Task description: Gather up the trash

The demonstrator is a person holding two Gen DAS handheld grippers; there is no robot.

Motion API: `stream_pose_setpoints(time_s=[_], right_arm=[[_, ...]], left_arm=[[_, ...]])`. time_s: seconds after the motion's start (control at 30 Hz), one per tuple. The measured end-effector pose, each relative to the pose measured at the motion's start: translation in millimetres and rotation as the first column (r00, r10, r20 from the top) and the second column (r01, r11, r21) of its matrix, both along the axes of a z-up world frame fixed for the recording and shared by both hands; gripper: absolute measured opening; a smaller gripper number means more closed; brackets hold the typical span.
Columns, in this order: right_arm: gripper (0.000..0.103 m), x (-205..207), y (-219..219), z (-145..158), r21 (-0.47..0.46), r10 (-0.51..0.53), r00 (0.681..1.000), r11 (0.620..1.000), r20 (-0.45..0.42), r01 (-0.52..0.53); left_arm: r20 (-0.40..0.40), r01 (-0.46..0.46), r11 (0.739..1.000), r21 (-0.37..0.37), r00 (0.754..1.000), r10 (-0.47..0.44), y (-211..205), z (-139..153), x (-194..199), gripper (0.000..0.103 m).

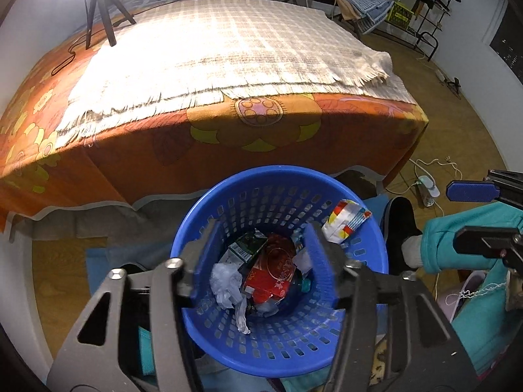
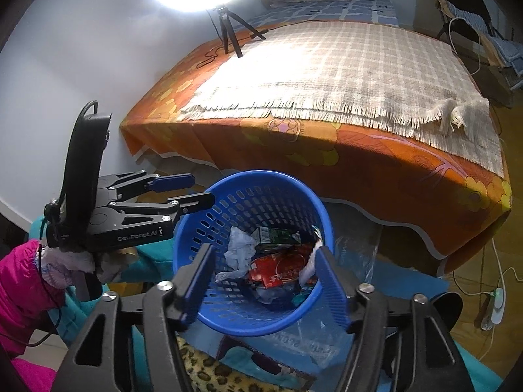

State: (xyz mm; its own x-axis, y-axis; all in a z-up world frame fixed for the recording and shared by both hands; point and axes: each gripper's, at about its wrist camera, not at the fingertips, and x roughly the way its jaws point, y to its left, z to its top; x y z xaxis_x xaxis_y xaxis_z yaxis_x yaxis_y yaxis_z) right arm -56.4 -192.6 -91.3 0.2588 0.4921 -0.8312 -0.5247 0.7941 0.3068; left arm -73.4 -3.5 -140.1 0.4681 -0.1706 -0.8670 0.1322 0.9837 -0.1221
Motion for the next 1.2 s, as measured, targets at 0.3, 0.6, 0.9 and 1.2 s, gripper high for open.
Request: stream_pose_setpoints(time_s=[0.3,0.6,0.9,1.2], right_arm=[[0.092,5,-3,4,-0.037,-0.054,0.997,0.998,0.055,0.056],[0.093,7,0,13,-0.074,-0.079,0.989,0.993,0.128,0.089],[0.094,14,2,30,-0.083,-0.108,0.972,0.988,0.211,0.127],[0.103,29,-3,56,-0.024,-0.158,0.947,0.985,0.278,0.171]], left_arm=[[0.0,-0.031,1.0,0.003,1.0,0.031,6,2,4,0.069],[0.008,-0.062,0.998,0.017,0.998,0.062,6,9,7,0.072],[0.049,-0.095,0.995,0.018,0.994,0.094,9,25,12,0.072],[0.132,-0.122,0.992,0.017,0.984,0.118,9,56,18,0.072]])
